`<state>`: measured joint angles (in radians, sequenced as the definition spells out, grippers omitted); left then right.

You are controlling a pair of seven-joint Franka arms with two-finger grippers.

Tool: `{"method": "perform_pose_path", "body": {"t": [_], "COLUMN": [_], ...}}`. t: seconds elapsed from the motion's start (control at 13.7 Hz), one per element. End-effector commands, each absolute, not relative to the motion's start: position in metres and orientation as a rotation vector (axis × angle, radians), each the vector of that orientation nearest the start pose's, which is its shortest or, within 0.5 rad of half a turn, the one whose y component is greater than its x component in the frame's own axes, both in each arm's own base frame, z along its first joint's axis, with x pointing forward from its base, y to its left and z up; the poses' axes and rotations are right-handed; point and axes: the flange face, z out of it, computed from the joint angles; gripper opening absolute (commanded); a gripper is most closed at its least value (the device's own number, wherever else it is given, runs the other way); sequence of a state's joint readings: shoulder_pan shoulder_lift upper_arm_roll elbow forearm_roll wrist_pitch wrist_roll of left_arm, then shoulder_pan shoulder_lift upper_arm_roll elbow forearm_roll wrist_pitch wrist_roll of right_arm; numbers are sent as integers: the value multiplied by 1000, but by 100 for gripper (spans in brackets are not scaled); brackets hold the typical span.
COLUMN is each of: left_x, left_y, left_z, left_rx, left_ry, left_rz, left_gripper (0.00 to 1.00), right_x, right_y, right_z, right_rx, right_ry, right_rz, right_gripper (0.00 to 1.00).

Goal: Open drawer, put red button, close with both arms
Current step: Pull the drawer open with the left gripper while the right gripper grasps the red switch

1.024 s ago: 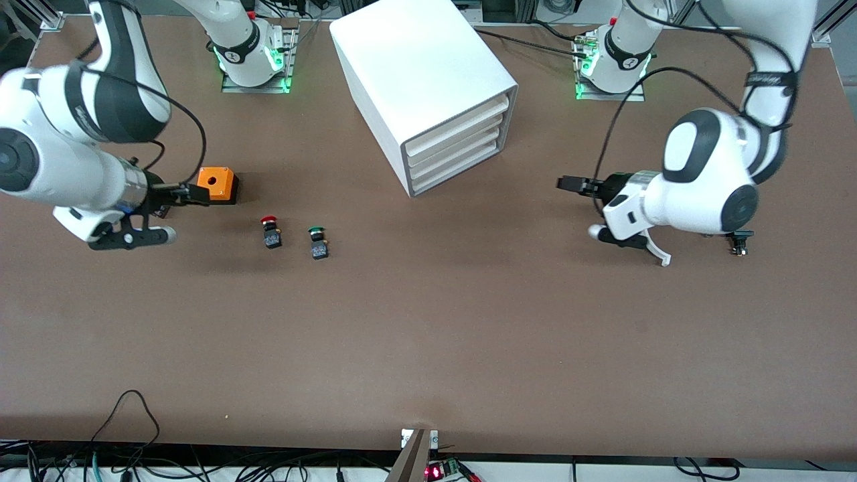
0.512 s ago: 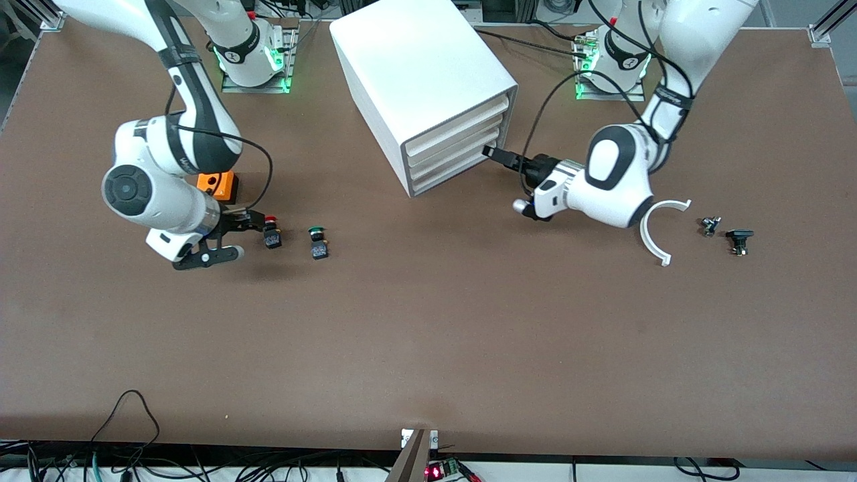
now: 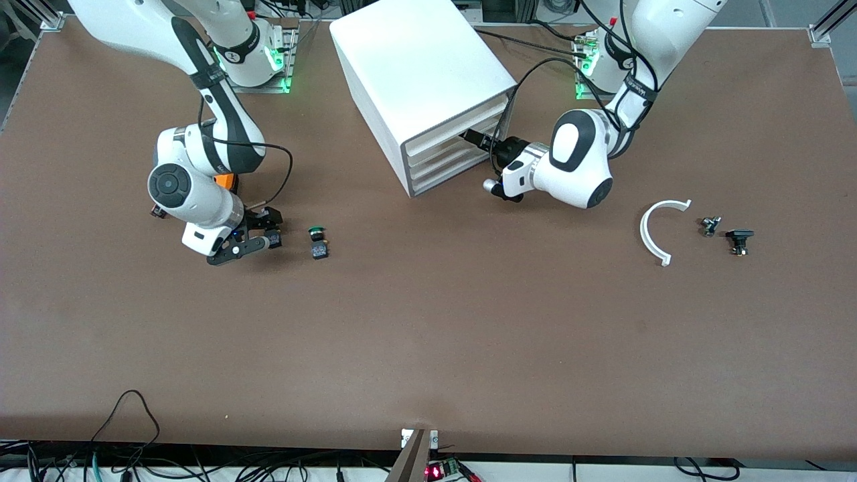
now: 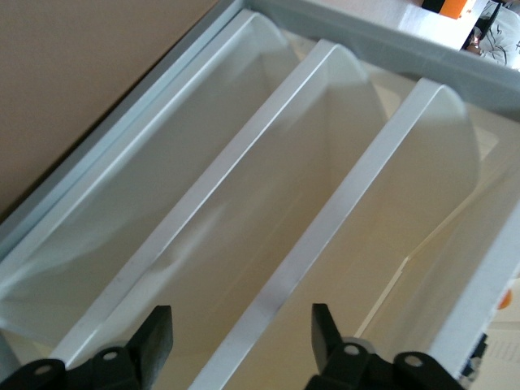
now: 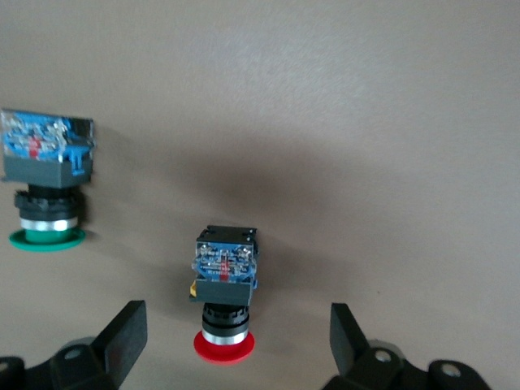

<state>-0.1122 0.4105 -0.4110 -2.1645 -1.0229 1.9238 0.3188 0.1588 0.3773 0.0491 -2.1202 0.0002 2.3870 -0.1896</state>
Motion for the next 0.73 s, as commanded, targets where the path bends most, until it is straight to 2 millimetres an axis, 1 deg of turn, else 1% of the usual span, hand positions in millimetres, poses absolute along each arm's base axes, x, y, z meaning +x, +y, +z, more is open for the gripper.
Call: {"method": "perform_pose_path", "body": {"t": [0.0, 0.07, 0.15, 0.22, 0.37, 0.44, 0.51, 0.59, 0.66], "left_x": [400, 398, 396, 397, 403, 413, 427, 452, 476], "left_y": [-315, -315, -314, -313, -309, -303, -290, -265, -242], "left_z": [211, 210, 209, 209, 212, 214, 220, 228, 237], "left_rx": [2089, 2086, 2087, 2087, 2093, 2110, 2131, 2176, 2211], "left_ry": [-135, -131, -129, -127, -124, -106, -81, -27, 19], "left_rz": [-822, -825, -830, -828, -801, -762, -707, -598, -502], "left_gripper": [62, 46, 19, 0, 0, 0, 0, 0, 0], "right_x": [548, 547, 546, 546, 546, 546, 545, 546, 545], "right_y": [123, 125, 131, 132, 132, 131, 132, 131, 131], "right_z": [213, 207, 202, 195, 186, 185, 184, 183, 183], "right_rx": [-3023, -3018, -3009, -3008, -3006, -3006, -3005, -3002, -2997], "right_ry": [-748, -756, -781, -789, -790, -788, -792, -807, -823], "right_rz": [182, 191, 181, 169, 161, 164, 168, 168, 170], "right_gripper": [100, 100, 100, 100, 100, 100, 100, 100, 95]}}
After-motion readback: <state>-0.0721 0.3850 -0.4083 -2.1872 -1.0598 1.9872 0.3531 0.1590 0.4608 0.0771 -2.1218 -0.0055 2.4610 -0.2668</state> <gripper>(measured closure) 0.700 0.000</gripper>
